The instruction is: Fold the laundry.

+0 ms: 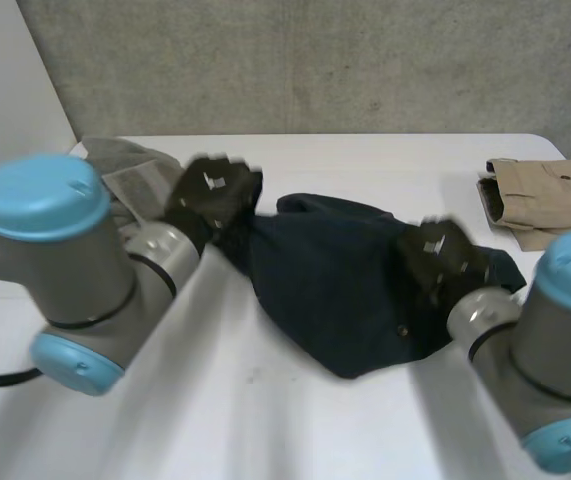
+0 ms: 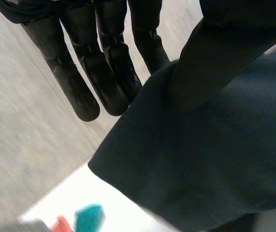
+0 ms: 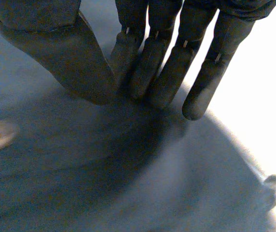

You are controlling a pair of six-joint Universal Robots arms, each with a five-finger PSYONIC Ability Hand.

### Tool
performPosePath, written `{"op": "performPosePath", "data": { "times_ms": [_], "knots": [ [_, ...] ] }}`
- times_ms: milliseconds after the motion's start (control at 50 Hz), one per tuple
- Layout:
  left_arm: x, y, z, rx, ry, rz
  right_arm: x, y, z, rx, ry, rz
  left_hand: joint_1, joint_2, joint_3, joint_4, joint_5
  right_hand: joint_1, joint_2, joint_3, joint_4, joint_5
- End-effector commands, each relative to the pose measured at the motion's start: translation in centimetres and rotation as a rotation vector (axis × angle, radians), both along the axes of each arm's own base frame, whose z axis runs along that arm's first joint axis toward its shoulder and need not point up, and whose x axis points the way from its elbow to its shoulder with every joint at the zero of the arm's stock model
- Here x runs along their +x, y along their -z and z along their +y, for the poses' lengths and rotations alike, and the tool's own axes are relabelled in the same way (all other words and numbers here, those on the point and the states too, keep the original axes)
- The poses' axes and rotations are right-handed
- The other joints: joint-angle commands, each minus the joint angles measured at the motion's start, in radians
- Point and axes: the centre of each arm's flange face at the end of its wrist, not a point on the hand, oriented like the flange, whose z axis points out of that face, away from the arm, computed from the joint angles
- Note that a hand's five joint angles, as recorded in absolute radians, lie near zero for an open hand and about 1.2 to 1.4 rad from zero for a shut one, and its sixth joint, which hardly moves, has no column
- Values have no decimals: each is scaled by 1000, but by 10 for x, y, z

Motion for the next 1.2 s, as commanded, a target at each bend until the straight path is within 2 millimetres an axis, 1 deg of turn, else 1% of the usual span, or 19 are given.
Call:
{"op": "performPosePath", "data": {
  "times_ms": [20,60,120,140,180,300,380,560,620,680,740,760,780,860,960,1040,1100,1180,1200],
  "knots": [
    [13,-90,27,-175,10,155,-8,-120,16,-249,-1,-83,257,203,209,199,238,264,219,212,200,235],
    [17,-111,37,-216,20,194,-10,-143,22,-245,-3,-81,257,203,209,199,238,264,219,212,200,235],
    [23,-133,51,-239,37,265,-13,-149,27,-187,-4,-59,257,203,209,199,238,264,219,212,200,235],
    [22,-130,52,-221,47,274,-16,-145,31,-126,-10,-35,257,203,209,199,238,264,219,212,200,235],
    [20,-118,48,-186,46,256,-17,-134,36,-49,-21,-6,257,203,209,199,238,-41,-87,-94,-106,-71],
    [12,-55,31,-35,24,156,-19,-75,59,207,-54,10,257,203,209,199,238,-837,-882,-889,-902,-866],
    [12,-33,22,5,0,101,-22,-46,69,274,-53,-10,257,203,209,199,238,-912,-957,-964,-976,-941],
    [30,-23,2,-4,-68,41,-21,4,77,271,-60,-18,257,203,209,199,238,-947,-992,-999,-1012,-976],
    [30,-25,2,-10,-69,44,-13,30,68,276,-65,6,257,203,209,199,238,-918,-963,-970,-983,-947],
    [30,-25,2,-7,-66,44,-10,41,58,265,-44,11,257,203,209,199,238,-813,-858,-865,-877,-842],
    [30,-23,4,-1,-65,40,-7,46,38,213,6,2,257,203,209,199,238,-215,-260,-267,-280,-244],
    [30,-21,6,5,-63,37,-5,48,28,191,29,2,257,203,209,199,238,168,123,115,103,138],
    [31,-20,6,9,-63,35,-5,47,22,176,39,3,257,203,209,199,238,263,218,211,199,234],
    [33,-15,10,24,-62,25,4,29,-5,54,43,55,257,203,209,199,238,264,219,212,200,235],
    [36,-14,18,30,-61,18,23,-26,-55,-219,45,87,257,203,209,199,238,264,219,212,200,235],
    [39,-10,26,46,-56,6,42,-44,-89,-359,38,73,257,203,209,199,238,264,219,212,200,235],
    [40,-4,31,64,-52,-3,52,-42,-109,-418,28,47,257,203,209,199,238,264,219,212,200,235],
    [38,9,36,104,-42,-19,68,-13,-123,-439,-46,45,257,203,209,199,238,264,219,212,200,235],
    [37,14,39,118,-33,-29,73,4,-125,-423,-86,51,257,203,209,199,238,264,219,212,200,235]
  ]
}}
